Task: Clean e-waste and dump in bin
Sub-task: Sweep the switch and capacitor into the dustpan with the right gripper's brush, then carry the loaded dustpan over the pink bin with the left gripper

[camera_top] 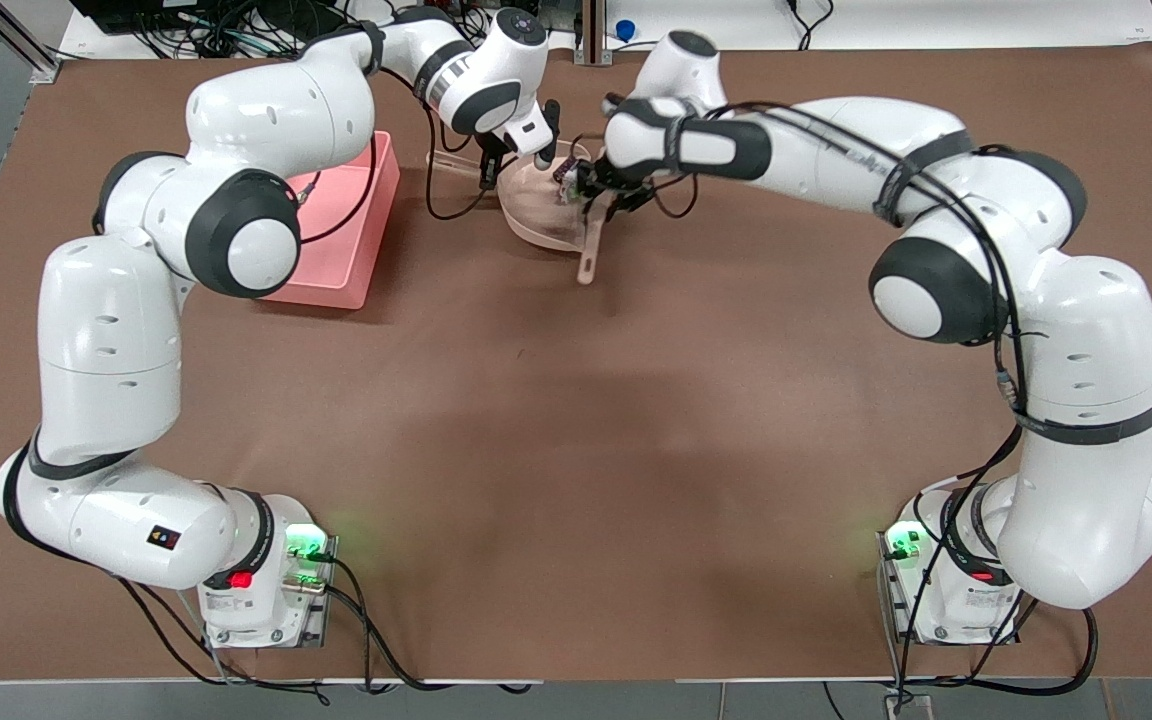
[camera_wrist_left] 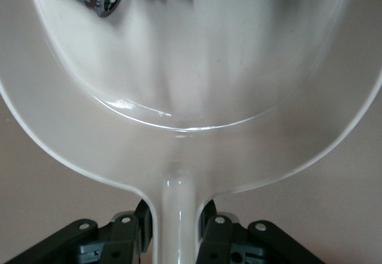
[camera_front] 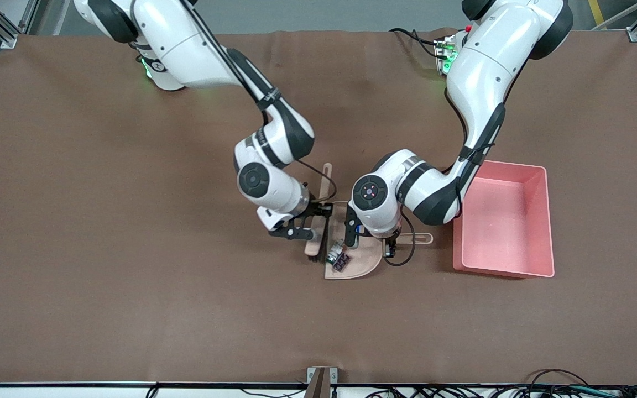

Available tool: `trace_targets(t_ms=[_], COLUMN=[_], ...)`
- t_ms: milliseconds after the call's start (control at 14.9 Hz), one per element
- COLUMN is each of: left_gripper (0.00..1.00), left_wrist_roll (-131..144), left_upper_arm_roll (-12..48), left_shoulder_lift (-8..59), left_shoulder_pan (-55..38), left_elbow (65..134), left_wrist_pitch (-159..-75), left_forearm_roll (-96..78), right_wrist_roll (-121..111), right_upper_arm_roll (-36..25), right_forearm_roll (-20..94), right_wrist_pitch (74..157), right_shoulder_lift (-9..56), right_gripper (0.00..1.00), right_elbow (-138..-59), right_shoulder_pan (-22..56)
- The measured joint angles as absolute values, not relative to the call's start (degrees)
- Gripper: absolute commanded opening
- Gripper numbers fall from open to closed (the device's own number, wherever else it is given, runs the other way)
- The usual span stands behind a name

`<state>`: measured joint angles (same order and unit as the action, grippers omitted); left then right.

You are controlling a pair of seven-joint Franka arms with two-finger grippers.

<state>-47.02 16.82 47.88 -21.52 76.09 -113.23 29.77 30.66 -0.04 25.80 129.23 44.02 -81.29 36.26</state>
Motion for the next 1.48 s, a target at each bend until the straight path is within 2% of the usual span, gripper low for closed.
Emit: trace_targets(t_ms=[336, 537, 805, 1074, 1208, 1342, 1477], left_gripper=[0.0, 0.0, 0.0, 0.0, 0.0, 0.0, 0.0], left_wrist_roll=[-46.98, -46.97, -45.99, -45.15, -45.46, -48.36, -52.63], left_upper_arm_roll=[16.81, 16.81, 16.86, 16.92, 17.62, 21.54, 28.28], left_shoulder_lift=[47.9, 47.89, 47.85, 47.27, 45.77, 43.57, 40.94], left_shoulder_pan=[-21.51, -21.35, -21.17, -20.53, -18.63, -13.23, -4.23], left_elbow=[74.85, 73.22, 71.41, 70.41, 70.14, 70.38, 73.42], left_wrist_pitch=[-113.22, -114.06, -119.74, -123.95, -125.15, -125.24, -124.53], left_forearm_roll=[28.19, 24.95, 20.19, 17.25, 13.15, 11.27, 11.12], right_wrist_roll=[27.07, 25.13, 15.49, 4.29, 0.53, -0.66, -0.93], right_upper_arm_roll=[-0.49, -0.51, -0.67, -0.71, -0.68, -0.62, -0.51], right_forearm_roll=[15.56, 6.0, 3.46, 3.36, 3.36, 3.36, 3.35], right_wrist_pitch=[112.9, 110.61, 112.49, 123.11, 125.87, 126.79, 128.5], right_shoulder_lift=[36.49, 31.09, 25.34, 20.7, 19.22, 18.49, 18.28], right_gripper=[0.01, 0.01, 0.01, 0.01, 0.01, 0.01, 0.01], right_elbow=[-81.0, -84.85, -92.99, -104.3, -109.38, -113.12, -116.35], right_shoulder_pan=[25.24, 19.85, 12.57, 3.56, 0.52, -0.63, -0.71])
